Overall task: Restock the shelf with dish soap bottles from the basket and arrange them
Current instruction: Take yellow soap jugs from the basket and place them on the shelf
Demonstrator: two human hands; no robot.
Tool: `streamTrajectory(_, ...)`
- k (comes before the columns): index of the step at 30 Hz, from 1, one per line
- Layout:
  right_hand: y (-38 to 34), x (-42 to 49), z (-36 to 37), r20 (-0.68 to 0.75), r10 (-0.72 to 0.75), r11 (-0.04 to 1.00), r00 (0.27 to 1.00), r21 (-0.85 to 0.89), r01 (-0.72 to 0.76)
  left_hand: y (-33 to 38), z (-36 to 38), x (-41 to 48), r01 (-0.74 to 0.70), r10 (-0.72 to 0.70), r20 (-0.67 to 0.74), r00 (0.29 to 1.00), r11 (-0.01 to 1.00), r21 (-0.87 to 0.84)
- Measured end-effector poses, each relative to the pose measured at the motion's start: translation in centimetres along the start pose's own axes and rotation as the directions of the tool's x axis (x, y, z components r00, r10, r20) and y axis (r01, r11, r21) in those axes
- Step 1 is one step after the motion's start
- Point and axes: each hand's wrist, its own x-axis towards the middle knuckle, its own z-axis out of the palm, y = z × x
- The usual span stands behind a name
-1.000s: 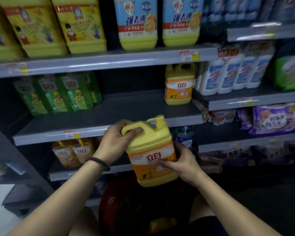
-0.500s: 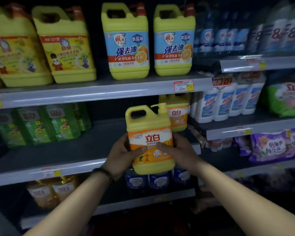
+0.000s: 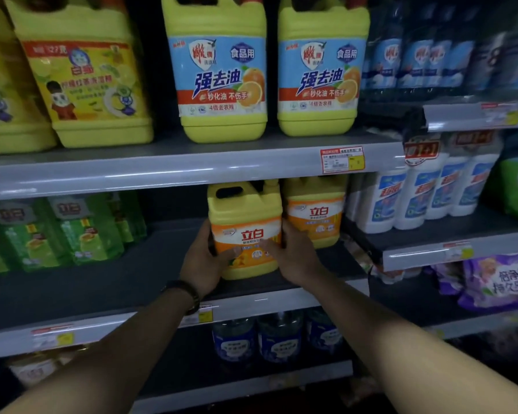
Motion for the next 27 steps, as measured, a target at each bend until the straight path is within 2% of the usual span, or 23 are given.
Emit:
streamTrajectory(10, -0.7, -0.2, 0.4, 0.018, 0.066, 0.992, 0.998, -0.111, -0.064, -1.4, -0.2, 0.4, 0.031, -0.034, 0.031, 0.999, 0.995, 0.098)
streamTrajectory(13, -1.9, -0.6, -0.1, 0.08, 0.126, 0.983, 0.989, -0.143, -0.114, -0.6, -0.3, 0.4, 0.098, -0.104, 0.02, 0.994, 0.973, 0.21)
streamTrajectory(15, -2.7, -1.7, -0.6, 0.106, 0.142, 0.977, 0.984, -0.174, -0.122, 0.0, 0.0, -0.8, 0.125, -0.115, -0.053, 0.992, 0.95, 0.287)
streamTrajectory(17, -3.2, -3.5, -1.3, 0.081, 0.112, 0.974, 0.99, -0.207, -0.093, 0.3, 0.6, -3.5, 0.022, 0.043, -0.178, 0.983, 0.939, 0.344)
streamTrajectory(19, -3.4, -6.3, -1.9, 0.032, 0.056, 0.972, 0.998, -0.228, -0.047, -0.1, 1.0, -7.3, -0.106, 0.221, -0.233, 0.947, 0.9, 0.423)
streamTrajectory(21, -3.2, -9.9, -2.2, 0.022, 0.035, 0.966, 0.999, -0.258, -0.028, -1.1, 1.6, -11.4, -0.191, 0.321, -0.195, 0.927, 0.85, 0.491)
streamTrajectory(24, -0.8, -15.8, -1.7, 0.103, 0.063, 0.966, 0.993, -0.258, -0.035, -4.0, 2.9, -17.6, -0.272, 0.357, -0.077, 0.931, 0.818, 0.507)
streamTrajectory(27, 3.0, -22.0, -0.2, 0.17, 0.184, 0.96, 0.968, -0.244, -0.14, -7.5, 4.5, -23.7, -0.192, 0.211, 0.011, 0.978, 0.866, 0.462)
